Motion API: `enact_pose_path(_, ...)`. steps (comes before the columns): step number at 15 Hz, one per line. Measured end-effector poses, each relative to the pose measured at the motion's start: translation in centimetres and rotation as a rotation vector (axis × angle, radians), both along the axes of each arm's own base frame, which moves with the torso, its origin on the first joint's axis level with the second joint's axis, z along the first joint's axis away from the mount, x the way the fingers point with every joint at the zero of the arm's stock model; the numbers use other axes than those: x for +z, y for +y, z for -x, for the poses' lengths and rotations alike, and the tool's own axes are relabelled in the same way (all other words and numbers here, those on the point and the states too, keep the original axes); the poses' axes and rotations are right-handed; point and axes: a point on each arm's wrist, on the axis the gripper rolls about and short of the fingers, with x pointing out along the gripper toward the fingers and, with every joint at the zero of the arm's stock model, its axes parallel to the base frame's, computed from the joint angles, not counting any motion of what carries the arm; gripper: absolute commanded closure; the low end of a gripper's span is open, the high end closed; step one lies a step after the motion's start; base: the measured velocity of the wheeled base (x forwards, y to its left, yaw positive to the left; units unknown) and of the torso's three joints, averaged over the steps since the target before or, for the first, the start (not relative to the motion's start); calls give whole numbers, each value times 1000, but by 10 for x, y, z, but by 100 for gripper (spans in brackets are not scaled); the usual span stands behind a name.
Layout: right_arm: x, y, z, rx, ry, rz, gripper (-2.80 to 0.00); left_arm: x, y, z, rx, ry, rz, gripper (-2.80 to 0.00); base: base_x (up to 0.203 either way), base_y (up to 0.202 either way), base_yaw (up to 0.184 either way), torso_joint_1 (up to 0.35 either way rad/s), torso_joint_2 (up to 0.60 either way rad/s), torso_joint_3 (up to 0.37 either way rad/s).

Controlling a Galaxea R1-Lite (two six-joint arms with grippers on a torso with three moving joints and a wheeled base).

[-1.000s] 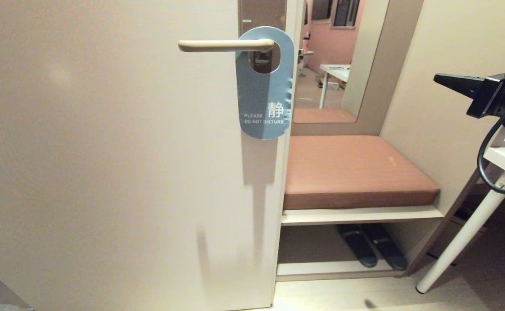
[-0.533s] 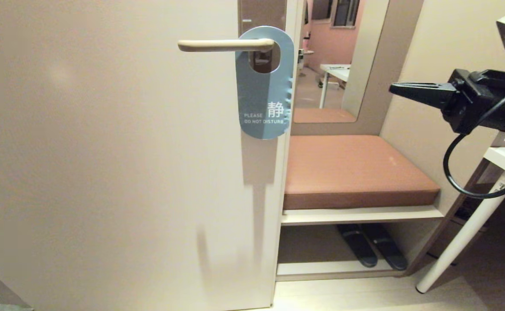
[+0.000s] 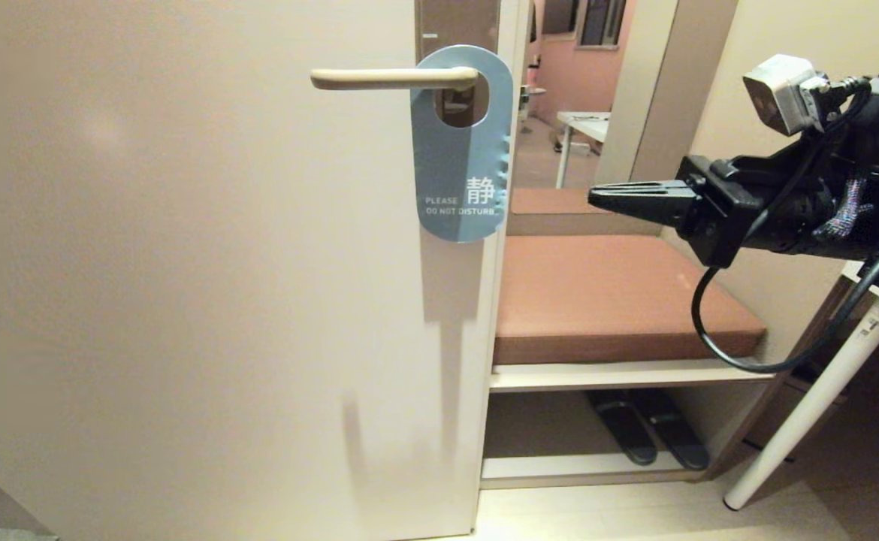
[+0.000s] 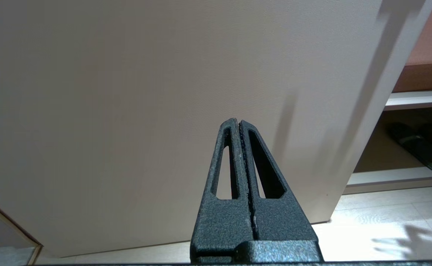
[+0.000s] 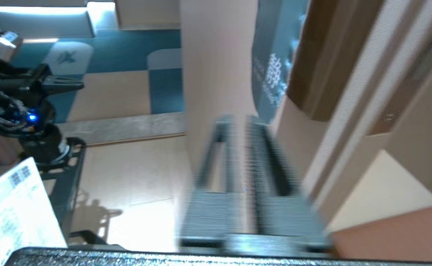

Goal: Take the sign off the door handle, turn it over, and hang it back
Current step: Take down the sign

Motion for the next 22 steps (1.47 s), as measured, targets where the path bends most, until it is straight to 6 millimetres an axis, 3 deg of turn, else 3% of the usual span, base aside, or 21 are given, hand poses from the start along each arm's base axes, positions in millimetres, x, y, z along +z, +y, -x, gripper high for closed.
enact_pose_path(6, -4, 12, 0, 38, 14, 3, -280, 0, 0, 0, 0, 0, -1, 0, 0, 0, 0, 0, 0, 0)
enact_pose_path(16, -5, 44, -18, 113, -6, 0, -280, 0, 0, 0, 0, 0, 0, 0, 0, 0, 0, 0, 0, 0)
enact_pose_path(22, -9, 52, -32, 123, -28, 4, -280, 0, 0, 0, 0, 0, 0, 0, 0, 0, 0, 0, 0, 0)
